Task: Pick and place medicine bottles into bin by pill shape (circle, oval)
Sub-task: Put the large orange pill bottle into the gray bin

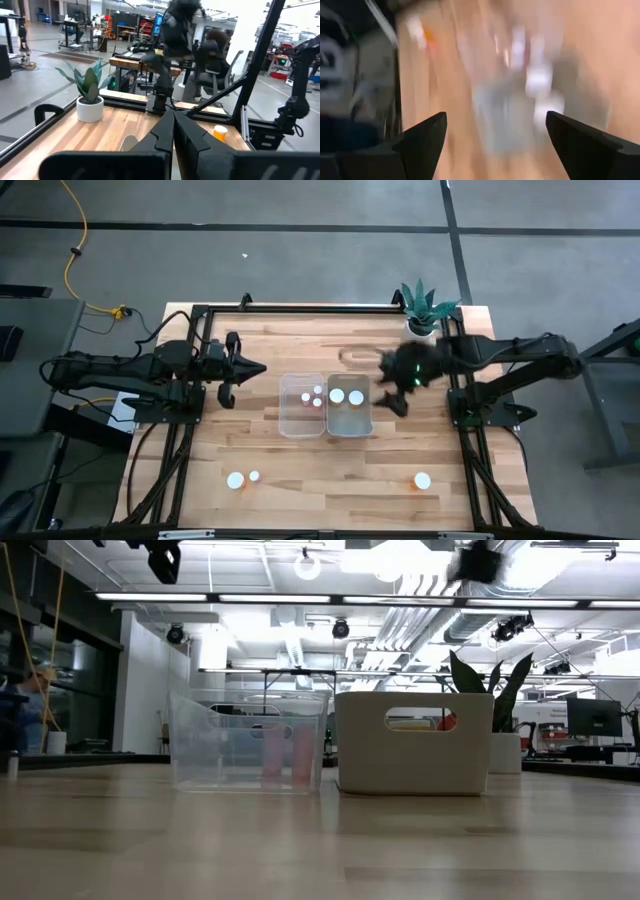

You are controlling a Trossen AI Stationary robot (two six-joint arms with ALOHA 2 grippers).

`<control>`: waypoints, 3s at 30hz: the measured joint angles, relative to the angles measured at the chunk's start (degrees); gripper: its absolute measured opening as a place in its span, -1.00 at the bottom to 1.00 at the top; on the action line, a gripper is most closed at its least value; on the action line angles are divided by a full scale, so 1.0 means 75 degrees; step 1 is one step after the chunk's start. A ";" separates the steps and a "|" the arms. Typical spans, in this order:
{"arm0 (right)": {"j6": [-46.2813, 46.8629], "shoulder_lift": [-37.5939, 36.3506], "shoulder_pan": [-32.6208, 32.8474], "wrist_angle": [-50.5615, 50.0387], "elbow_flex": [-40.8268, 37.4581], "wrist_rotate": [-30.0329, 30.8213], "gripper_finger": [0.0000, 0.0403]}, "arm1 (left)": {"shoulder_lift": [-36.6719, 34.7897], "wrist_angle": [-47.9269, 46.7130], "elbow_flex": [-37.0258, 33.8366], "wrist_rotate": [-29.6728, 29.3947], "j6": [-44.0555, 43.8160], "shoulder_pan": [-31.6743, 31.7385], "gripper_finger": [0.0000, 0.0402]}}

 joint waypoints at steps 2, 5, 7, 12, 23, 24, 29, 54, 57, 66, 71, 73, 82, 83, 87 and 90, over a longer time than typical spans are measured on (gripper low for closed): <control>0.1049 0.0016 0.0522 -0.1162 -0.0002 -0.0012 0.66 | 0.0000 0.0001 0.0000 -0.0087 -0.0008 0.0000 -1.00; 0.3026 0.0066 0.1564 -0.2480 -0.0021 -0.0148 0.66 | 0.0000 0.0003 0.0000 -0.0106 -0.0008 0.0000 -1.00; 0.4636 0.0092 0.2322 -0.2685 -0.0096 -0.0214 0.66 | 0.0000 0.0003 0.0000 -0.0109 -0.0008 0.0003 -1.00; 0.8948 0.0436 0.3939 -0.2303 -0.0445 -0.0243 0.66 | 0.0003 -0.0038 0.0000 -0.0106 -0.0131 0.0000 -1.00; 1.2579 0.2116 0.5490 -0.0179 -0.1510 -0.0808 0.66 | 0.0000 -0.0052 0.0000 -0.0106 -0.0153 0.0003 -1.00; 1.2633 0.2236 0.5495 -0.0145 -0.1509 -0.0747 0.66 | 0.0003 -0.0052 0.0000 -0.0106 -0.0153 0.0003 -1.00; 1.2753 0.2707 0.5492 -0.0168 -0.1509 -0.0653 0.66 | 0.0002 -0.0052 0.0000 -0.0106 -0.0153 0.0003 -1.00; 1.2747 0.3057 0.5492 -0.0230 -0.1506 -0.0668 0.31 | 0.0002 -0.0052 0.0003 -0.0281 -0.0153 0.0002 -1.00; 1.2687 0.3057 0.5492 -0.0230 -0.1506 -0.0671 0.22 | 0.0003 -0.0052 0.0003 -0.0281 -0.0153 0.0003 -1.00; 1.2357 0.3049 0.5492 -0.0224 -0.1503 -0.0753 -0.01 | 0.0000 -0.0051 0.0003 -0.0281 -0.0152 0.0003 -1.00; 1.1594 0.2668 0.5491 -0.0239 -0.1503 -0.0597 -0.03 | 0.0000 -0.0050 0.0003 -0.0279 -0.0153 0.0003 -1.00; 1.1186 0.2335 0.5484 -0.0311 -0.1503 -0.0285 -0.03 | 0.0001 -0.0052 0.0003 -0.0280 -0.0153 0.0001 -1.00; 0.8191 0.0247 0.4563 0.0096 -0.1503 0.1915 -0.04 | 0.0000 -0.0051 0.0003 -0.0284 -0.0153 0.0003 -1.00; 0.7818 0.0079 0.4356 0.0171 -0.1503 0.1940 -0.04 | 0.0000 -0.0052 0.0003 -0.0284 -0.0153 0.0002 -1.00; 0.6304 -0.0301 0.3491 0.0504 -0.1500 0.1774 -0.04 | 0.0000 -0.0052 0.0003 -0.0287 -0.0153 0.0003 -1.00; 0.5197 -0.0289 0.2881 0.0568 -0.1377 0.1430 -0.04 | 0.0000 -0.0052 0.0003 -0.0298 -0.0153 0.0003 -1.00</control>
